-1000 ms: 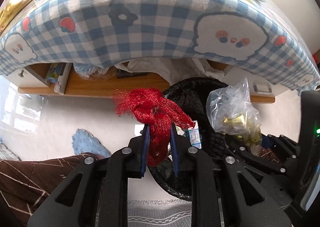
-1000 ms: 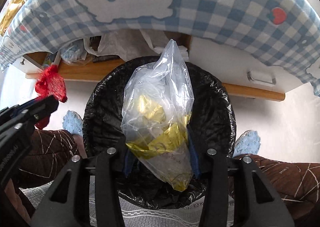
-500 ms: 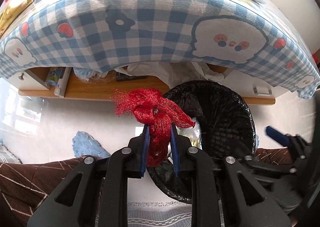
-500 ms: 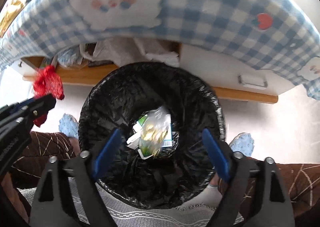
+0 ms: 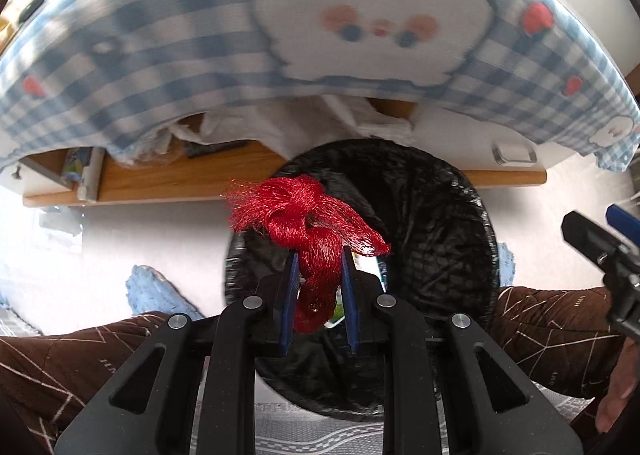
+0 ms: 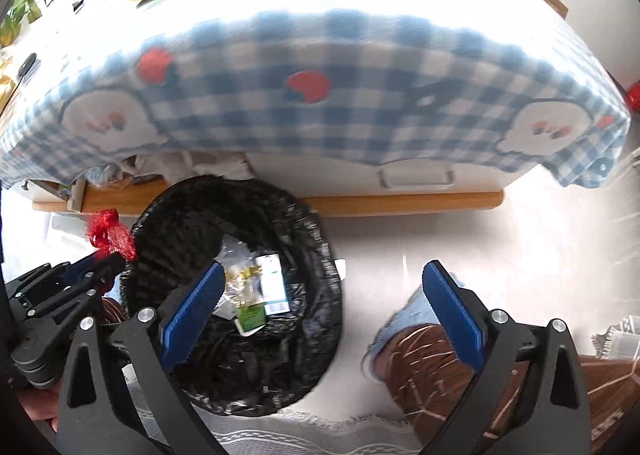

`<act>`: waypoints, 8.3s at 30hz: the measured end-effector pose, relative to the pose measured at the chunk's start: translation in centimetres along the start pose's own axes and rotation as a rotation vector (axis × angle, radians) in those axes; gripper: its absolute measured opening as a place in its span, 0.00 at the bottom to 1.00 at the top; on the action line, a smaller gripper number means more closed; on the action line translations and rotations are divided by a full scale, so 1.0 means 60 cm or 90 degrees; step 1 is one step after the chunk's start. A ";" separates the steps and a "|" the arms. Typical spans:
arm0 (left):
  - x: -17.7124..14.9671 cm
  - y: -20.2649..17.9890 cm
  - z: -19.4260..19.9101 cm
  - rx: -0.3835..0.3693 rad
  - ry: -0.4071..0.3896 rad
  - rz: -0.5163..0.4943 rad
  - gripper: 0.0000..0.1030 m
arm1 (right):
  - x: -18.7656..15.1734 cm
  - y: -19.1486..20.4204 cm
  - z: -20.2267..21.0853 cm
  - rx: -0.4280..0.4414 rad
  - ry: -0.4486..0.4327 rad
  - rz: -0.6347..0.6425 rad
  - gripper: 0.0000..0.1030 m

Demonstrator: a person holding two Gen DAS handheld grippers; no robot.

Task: Collect trash
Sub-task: 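Open the left tool over the bin to drop the red mesh bag, then raise both tools back toward the table, then grasp the clear plastic tube with the left tool while the right tool grasps the snack wrapper, then carry the plastic tube and yellow-white snack wrapper over the trash bin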

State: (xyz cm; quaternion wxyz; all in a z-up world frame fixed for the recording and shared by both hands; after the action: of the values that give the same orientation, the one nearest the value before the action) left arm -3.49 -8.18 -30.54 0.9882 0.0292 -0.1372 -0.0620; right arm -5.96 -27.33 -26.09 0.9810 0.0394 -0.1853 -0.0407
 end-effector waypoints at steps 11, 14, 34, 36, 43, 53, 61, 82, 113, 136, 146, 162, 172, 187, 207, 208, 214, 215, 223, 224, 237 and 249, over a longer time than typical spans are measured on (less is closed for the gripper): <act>-0.008 -0.103 -0.045 -0.009 0.039 -0.048 0.20 | 0.007 -0.076 0.028 -0.006 -0.023 -0.062 0.92; -0.016 -0.124 -0.061 -0.005 0.047 -0.063 0.20 | 0.006 -0.082 0.029 -0.012 -0.018 -0.066 0.92; -0.013 -0.123 -0.029 0.025 -0.018 -0.046 0.78 | 0.018 -0.077 0.048 0.007 -0.057 -0.089 0.92; -0.015 -0.106 -0.008 0.028 -0.039 -0.031 0.85 | 0.026 -0.069 0.061 0.017 -0.079 -0.087 0.92; 0.004 -0.031 0.084 0.038 -0.113 0.009 0.94 | 0.060 -0.013 0.098 0.020 -0.126 -0.036 0.92; 0.059 0.096 0.186 0.024 -0.161 0.081 0.94 | 0.104 0.065 0.143 0.042 -0.163 0.022 0.92; 0.129 0.173 0.214 0.029 -0.173 0.101 0.94 | 0.147 0.112 0.130 0.055 -0.160 0.039 0.92; 0.410 0.231 0.157 0.006 -0.172 0.097 0.94 | 0.318 0.147 0.044 0.052 -0.125 0.022 0.92; 0.667 0.221 0.011 0.021 -0.110 0.066 0.73 | 0.381 0.180 -0.011 0.075 -0.067 0.044 0.83; 0.661 0.206 0.020 0.030 -0.095 0.061 0.25 | 0.379 0.184 -0.019 0.061 -0.071 0.051 0.57; 0.644 0.215 0.048 0.029 -0.100 0.073 0.24 | 0.384 0.181 -0.007 0.071 -0.088 0.055 0.44; 0.527 0.245 0.146 0.044 -0.120 0.096 0.25 | 0.378 0.176 0.055 0.090 -0.127 0.063 0.44; 0.429 0.235 0.188 0.037 -0.130 0.097 0.25 | 0.359 0.186 0.079 0.098 -0.135 0.074 0.44; 0.304 0.195 0.206 0.021 -0.132 0.088 0.25 | 0.299 0.173 0.136 0.100 -0.154 0.071 0.44; 0.139 0.176 0.228 0.021 -0.138 0.105 0.25 | 0.188 0.180 0.184 0.113 -0.148 0.071 0.44; 0.130 0.175 0.227 0.020 -0.136 0.106 0.25 | 0.181 0.179 0.185 0.112 -0.147 0.070 0.44; 0.085 0.165 0.227 0.015 -0.127 0.106 0.25 | 0.140 0.173 0.188 0.107 -0.136 0.063 0.44; 0.080 0.164 0.228 0.013 -0.127 0.105 0.25 | 0.134 0.173 0.189 0.108 -0.134 0.063 0.44; 0.038 0.162 0.228 0.000 -0.119 0.110 0.25 | 0.087 0.176 0.184 0.103 -0.120 0.063 0.44; 0.032 0.162 0.227 0.001 -0.119 0.111 0.25 | 0.082 0.176 0.183 0.104 -0.118 0.062 0.44; -0.025 0.147 0.197 0.018 -0.095 0.094 0.25 | 0.033 0.173 0.140 0.095 -0.077 0.049 0.44; -0.037 0.147 0.142 0.048 -0.058 0.082 0.25 | 0.015 0.151 0.070 0.091 -0.038 0.025 0.44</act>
State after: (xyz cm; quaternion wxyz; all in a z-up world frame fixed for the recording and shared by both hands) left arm -6.97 0.51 -22.30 0.9811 0.0548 -0.1855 0.0057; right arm -6.07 -18.65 -21.04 0.9704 0.1042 -0.2176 -0.0093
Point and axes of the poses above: each gripper's, at about its wrist camera, not at the fingertips, and z roughly against the way its jaws point, y to its left, x to its top, the point moved 1 cm from there along -z, roughly the way its jaws point, and after that the axes turned 8 degrees about x, right-handed, at the moved point
